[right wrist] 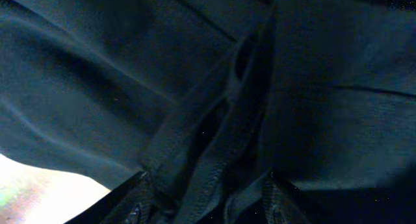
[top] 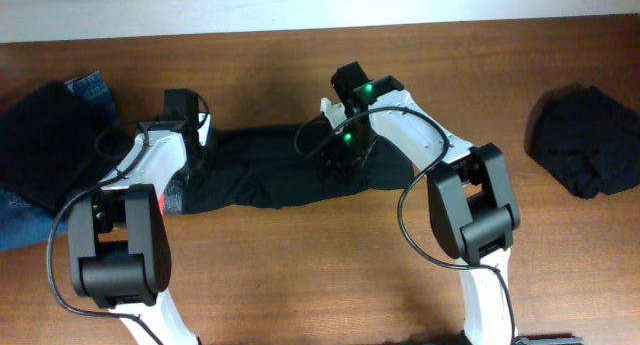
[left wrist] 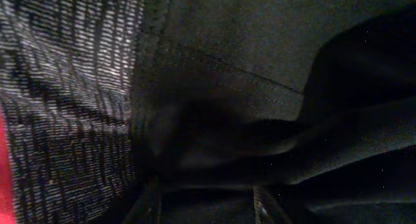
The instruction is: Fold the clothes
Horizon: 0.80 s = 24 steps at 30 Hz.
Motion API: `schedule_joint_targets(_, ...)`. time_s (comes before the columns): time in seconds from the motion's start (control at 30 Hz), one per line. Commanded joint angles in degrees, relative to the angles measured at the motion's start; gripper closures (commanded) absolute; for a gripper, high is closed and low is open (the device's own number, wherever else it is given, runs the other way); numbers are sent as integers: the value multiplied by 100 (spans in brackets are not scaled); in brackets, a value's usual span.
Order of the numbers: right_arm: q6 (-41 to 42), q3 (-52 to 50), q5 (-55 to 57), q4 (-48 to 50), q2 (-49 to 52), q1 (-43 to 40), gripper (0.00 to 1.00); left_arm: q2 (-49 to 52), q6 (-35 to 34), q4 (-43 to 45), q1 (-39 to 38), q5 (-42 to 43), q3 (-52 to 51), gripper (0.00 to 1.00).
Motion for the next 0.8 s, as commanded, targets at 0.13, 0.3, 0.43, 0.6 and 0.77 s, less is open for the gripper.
schedule_joint_targets(0.13, -11, 557, -170, -214, -448, -44, 39, -1123, -33, -210, 33, 61, 37, 20)
schedule_joint_targets(0.3, -9, 844, -168, -374, -713, -170, 36, -1626, -92, -374, 289, 63, 37, 1)
schedule_joint_targets(0.43, -9, 852, -168, -566, -713, -243, 36, -1576, -208, -560, 793, 356, 35, 1)
schedule_joint_targets(0.6, -7, 850, -166, -643, -699, -240, 36, -1213, -203, -656, 1456, 1351, 33, 1)
schedule_joint_targets(0.77, -7, 850, -166, -645, -702, -240, 36, -774, 15, -680, 1628, 2000, 33, 1)
